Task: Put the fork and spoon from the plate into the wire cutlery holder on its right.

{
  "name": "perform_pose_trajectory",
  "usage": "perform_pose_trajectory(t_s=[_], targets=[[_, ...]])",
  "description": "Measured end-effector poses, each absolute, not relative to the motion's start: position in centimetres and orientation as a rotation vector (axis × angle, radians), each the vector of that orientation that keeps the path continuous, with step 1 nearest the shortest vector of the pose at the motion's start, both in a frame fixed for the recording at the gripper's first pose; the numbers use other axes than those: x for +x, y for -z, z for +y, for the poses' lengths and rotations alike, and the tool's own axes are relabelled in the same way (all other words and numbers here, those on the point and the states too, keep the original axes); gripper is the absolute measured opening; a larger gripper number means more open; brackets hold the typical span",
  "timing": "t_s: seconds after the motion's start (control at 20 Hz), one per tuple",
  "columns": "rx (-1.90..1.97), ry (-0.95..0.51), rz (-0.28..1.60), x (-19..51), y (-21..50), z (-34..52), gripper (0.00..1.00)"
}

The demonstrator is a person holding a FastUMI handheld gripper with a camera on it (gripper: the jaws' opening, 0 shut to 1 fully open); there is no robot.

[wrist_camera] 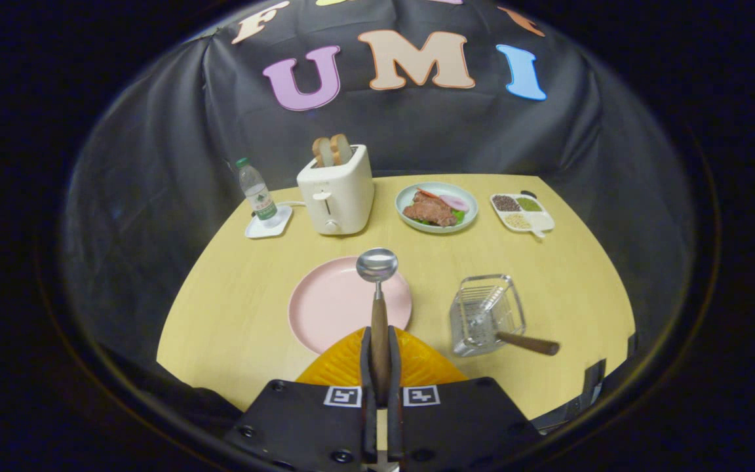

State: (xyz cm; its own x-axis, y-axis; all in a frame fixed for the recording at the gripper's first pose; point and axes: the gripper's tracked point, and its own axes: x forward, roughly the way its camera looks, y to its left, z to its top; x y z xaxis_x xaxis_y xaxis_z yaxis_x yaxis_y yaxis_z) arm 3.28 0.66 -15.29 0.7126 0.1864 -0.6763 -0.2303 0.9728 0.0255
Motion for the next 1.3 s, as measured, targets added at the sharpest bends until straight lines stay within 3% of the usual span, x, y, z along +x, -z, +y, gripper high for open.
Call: perform_pose_trajectory(t_s=[0.6,1.3], targets=[[-0.160,-0.191,0.984,4.6,12.6,-10.9,0.09],[-0.263,-0.269,1.347,6.0,17.3,-11.5,0.11]])
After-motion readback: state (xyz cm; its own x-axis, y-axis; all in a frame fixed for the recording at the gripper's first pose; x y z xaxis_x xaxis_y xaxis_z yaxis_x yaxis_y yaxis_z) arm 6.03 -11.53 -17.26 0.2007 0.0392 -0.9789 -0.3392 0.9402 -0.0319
